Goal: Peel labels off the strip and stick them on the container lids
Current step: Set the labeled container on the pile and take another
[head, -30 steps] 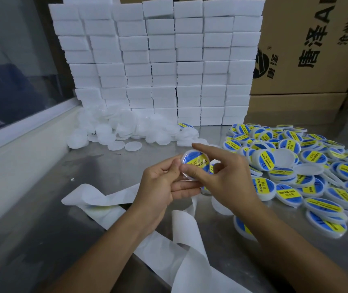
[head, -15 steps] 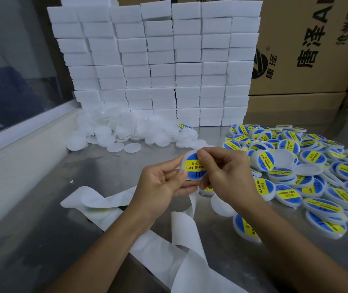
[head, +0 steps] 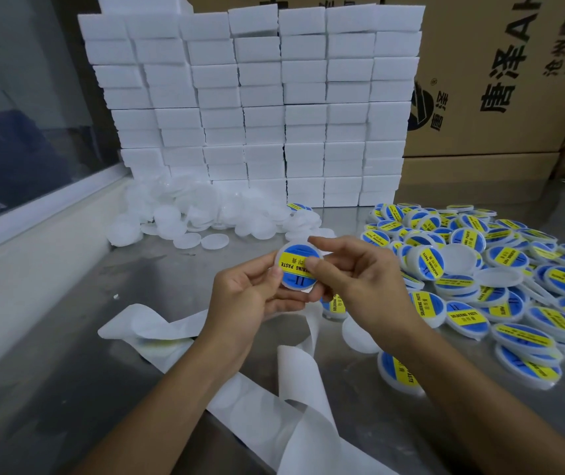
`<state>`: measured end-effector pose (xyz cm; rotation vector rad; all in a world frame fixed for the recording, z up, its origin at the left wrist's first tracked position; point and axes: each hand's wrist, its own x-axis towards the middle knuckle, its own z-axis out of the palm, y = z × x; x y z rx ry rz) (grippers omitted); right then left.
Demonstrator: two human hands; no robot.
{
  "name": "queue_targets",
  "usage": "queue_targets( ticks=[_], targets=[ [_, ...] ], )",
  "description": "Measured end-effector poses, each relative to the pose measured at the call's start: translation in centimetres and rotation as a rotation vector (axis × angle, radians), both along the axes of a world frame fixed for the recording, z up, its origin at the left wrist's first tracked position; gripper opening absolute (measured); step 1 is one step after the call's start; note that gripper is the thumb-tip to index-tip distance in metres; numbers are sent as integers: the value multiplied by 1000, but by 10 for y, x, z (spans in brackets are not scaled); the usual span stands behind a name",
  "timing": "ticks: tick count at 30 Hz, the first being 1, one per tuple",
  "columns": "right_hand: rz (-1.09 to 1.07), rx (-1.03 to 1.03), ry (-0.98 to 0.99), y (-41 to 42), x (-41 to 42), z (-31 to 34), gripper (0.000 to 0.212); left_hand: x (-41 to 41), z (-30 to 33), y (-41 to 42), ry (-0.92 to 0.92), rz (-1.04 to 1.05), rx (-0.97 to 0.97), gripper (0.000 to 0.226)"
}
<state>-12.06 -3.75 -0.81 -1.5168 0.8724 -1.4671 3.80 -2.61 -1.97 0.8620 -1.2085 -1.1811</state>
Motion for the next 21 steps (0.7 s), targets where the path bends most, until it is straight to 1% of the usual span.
queue_targets(
  ticks=[2,3,6,8,9,10,12,14,15,18,19,21],
  targets=[
    [-29,-11,-27,0,-2,1,9,-3,0,1,-47,4,-30,25],
    [-49,-16,-30,-1,-4,0,8,-4,1,2,-76,8,-49,26],
    [-102,-9,-7,-5,-7,-3,19,-8,1,3,-166,33,-90,31],
    [-144,-31,47,-6,-5,-6,15,-9,1,4,-164,46,-73,30],
    [-192,-74,111,-6,-4,-8,10,-10,1,5,-148,59,-54,29],
    [-258,-152,214,-6,-3,-10,10,-10,1,4,-129,80,-35,27],
    [-331,-333,450,-5,-1,-14,34,-9,1,3,-81,125,-3,24],
    [-298,-417,571,-4,0,-16,55,-7,1,2,-67,141,13,21],
    [-298,-430,599,-3,1,-16,59,-6,1,2,-78,140,18,19],
    [-320,-444,613,-6,-2,-15,60,-5,0,0,-140,143,-4,15],
    [-323,-424,619,-7,-5,-14,58,-5,-2,-1,-179,170,-33,15],
    [-396,-374,665,-13,-15,-15,51,-5,-8,-5,-296,275,-114,15]
  ],
)
